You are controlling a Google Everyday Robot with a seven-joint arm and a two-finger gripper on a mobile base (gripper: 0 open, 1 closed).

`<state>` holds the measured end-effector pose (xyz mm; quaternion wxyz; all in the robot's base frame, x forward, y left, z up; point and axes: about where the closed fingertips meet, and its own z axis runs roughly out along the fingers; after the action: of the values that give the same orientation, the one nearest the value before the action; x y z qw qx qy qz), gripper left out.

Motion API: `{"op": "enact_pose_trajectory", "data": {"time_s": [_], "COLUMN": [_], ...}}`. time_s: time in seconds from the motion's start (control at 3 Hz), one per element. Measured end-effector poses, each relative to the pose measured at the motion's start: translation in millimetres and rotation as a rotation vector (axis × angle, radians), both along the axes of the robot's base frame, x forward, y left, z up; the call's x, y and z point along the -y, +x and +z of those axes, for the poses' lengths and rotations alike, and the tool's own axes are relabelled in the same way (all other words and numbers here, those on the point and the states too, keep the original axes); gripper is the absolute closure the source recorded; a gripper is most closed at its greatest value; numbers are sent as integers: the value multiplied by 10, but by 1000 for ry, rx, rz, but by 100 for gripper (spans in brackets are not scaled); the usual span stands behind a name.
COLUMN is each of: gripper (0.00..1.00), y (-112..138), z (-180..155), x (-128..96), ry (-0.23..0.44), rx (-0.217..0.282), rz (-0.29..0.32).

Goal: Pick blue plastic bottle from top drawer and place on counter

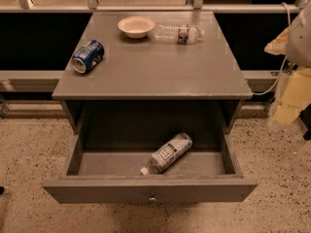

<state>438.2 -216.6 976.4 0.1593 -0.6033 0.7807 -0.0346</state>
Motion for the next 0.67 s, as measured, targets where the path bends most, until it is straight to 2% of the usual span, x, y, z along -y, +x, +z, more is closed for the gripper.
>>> {"op": "enact_pose_trajectory", "data": {"time_s": [0.33,0.67], "gripper": [0,0], "y": [2,92], "z": [-1,-44], "x": [-3,-155], "ry": [0,-15], "rx": [0,5], "rz": [1,39]}}
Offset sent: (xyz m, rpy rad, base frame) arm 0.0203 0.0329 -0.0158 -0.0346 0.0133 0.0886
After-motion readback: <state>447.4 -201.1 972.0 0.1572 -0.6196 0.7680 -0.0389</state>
